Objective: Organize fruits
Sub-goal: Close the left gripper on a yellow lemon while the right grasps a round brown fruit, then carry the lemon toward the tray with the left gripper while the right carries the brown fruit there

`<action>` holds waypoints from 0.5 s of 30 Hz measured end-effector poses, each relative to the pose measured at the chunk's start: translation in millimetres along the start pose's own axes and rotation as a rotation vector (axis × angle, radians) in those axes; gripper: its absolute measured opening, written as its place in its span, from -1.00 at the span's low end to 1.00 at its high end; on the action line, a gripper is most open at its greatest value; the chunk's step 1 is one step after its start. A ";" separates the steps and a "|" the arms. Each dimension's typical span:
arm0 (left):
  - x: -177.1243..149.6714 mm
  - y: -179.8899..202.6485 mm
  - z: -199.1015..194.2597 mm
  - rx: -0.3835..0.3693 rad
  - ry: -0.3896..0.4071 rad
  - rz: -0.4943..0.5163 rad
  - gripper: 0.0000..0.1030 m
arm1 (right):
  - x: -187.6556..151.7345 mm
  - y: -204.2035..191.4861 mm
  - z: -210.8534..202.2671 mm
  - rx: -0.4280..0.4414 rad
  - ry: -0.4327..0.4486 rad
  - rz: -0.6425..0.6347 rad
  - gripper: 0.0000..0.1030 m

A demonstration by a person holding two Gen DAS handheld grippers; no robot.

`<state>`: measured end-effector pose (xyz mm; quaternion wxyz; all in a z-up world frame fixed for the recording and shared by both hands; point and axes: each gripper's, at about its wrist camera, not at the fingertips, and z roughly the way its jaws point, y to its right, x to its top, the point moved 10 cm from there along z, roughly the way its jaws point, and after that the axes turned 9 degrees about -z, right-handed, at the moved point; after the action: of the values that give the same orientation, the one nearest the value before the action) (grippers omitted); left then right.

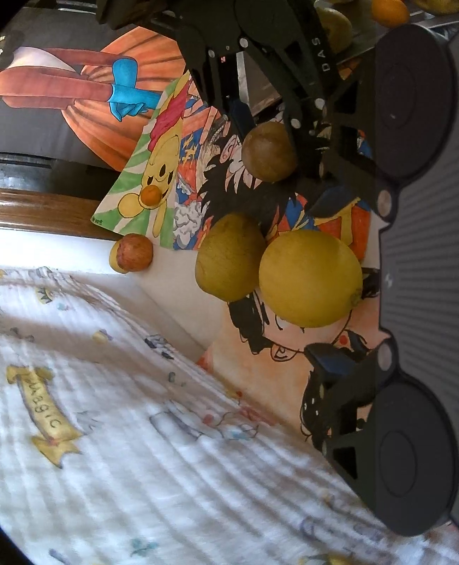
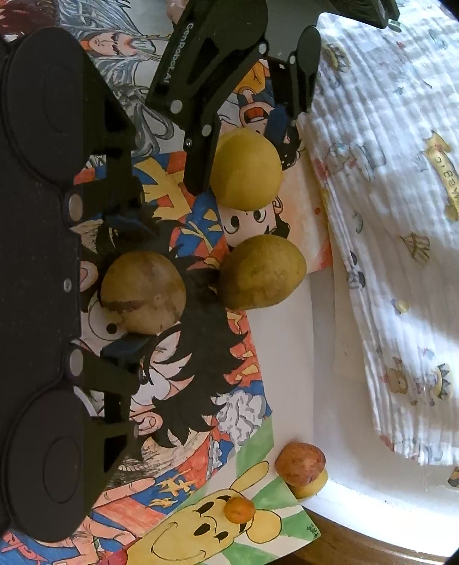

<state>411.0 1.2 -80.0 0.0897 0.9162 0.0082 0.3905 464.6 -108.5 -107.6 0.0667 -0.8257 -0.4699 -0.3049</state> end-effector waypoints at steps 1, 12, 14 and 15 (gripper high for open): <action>-0.4 -0.5 0.5 0.001 -0.001 -0.003 0.45 | 0.1 0.9 0.0 -0.005 0.001 0.003 0.06; 1.3 -2.2 -0.7 0.024 0.027 -0.032 0.16 | 0.3 1.3 -1.1 -0.026 0.000 0.027 -0.04; 0.0 -2.3 -2.6 0.032 0.035 -0.039 0.16 | -0.2 -0.8 -2.3 -0.024 0.002 0.030 -0.05; -1.0 -2.3 -4.0 0.035 0.037 -0.045 0.16 | -0.7 -2.7 -3.5 -0.021 0.002 0.031 -0.05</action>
<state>407.6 3.9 -78.4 0.0823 0.9099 0.0373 0.4049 460.6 -108.9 -105.7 0.0634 -0.8333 -0.4536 -0.3097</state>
